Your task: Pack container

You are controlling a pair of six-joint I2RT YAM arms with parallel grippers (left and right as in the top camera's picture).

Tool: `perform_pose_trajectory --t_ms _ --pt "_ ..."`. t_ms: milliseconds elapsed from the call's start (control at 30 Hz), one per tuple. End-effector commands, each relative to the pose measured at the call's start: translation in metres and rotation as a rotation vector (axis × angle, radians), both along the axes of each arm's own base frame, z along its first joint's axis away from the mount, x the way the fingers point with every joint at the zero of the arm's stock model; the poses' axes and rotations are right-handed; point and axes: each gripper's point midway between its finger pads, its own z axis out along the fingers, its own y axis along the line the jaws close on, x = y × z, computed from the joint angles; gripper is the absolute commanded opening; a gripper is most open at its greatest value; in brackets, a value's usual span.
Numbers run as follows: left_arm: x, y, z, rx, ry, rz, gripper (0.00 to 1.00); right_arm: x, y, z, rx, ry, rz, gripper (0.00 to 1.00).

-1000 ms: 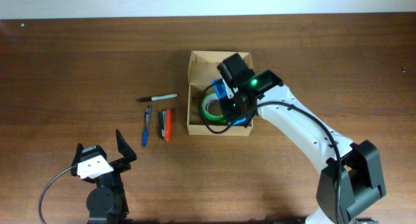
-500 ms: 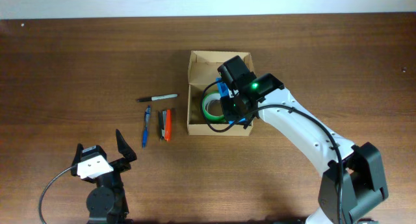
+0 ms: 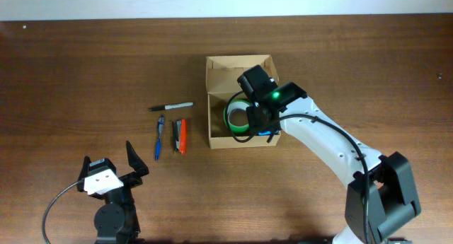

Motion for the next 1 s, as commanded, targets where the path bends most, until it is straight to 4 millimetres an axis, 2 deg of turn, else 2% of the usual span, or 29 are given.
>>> perform_pose_trajectory --t_ms 0,33,67,100,133,167,200,233,500,667,967 --pt "0.0 0.0 -0.001 0.005 0.003 -0.006 1.0 0.004 -0.01 -0.001 -0.046 -0.023 -0.032 0.13" --pt "0.0 0.0 -0.001 0.005 0.003 -0.006 1.0 0.004 -0.01 -0.001 -0.047 -0.023 -0.032 0.13" --pt "0.0 0.0 -0.001 0.005 0.003 -0.006 1.0 0.004 -0.01 -0.001 -0.047 -0.023 -0.031 0.19" --pt "0.0 0.0 -0.001 0.005 0.003 -0.006 1.0 0.004 -0.01 -0.001 -0.047 -0.023 -0.031 0.32" --pt "0.0 0.0 -0.001 0.005 0.003 -0.006 1.0 0.004 -0.01 -0.001 -0.046 -0.022 -0.03 0.67" --pt "0.0 0.0 -0.001 0.005 0.003 -0.006 1.0 0.003 -0.01 -0.001 -0.047 -0.02 -0.03 0.83" --pt "0.0 0.0 -0.001 0.005 0.003 -0.006 1.0 0.003 -0.01 -0.001 -0.048 -0.019 -0.03 0.95" --pt "0.0 0.0 -0.001 0.005 0.003 -0.006 1.0 0.003 -0.01 -0.001 -0.048 -0.019 -0.03 0.99" --pt "0.0 0.0 -0.001 0.005 0.003 -0.006 1.0 0.0 -0.008 0.003 -0.031 -0.016 -0.026 0.99" --pt "0.0 0.0 -0.001 0.005 0.003 -0.006 1.0 -0.016 0.015 -0.001 0.098 0.078 0.01 0.99" --pt "0.0 0.0 -0.001 0.005 0.003 -0.006 1.0 -0.035 0.048 -0.001 0.211 0.142 0.011 0.99"
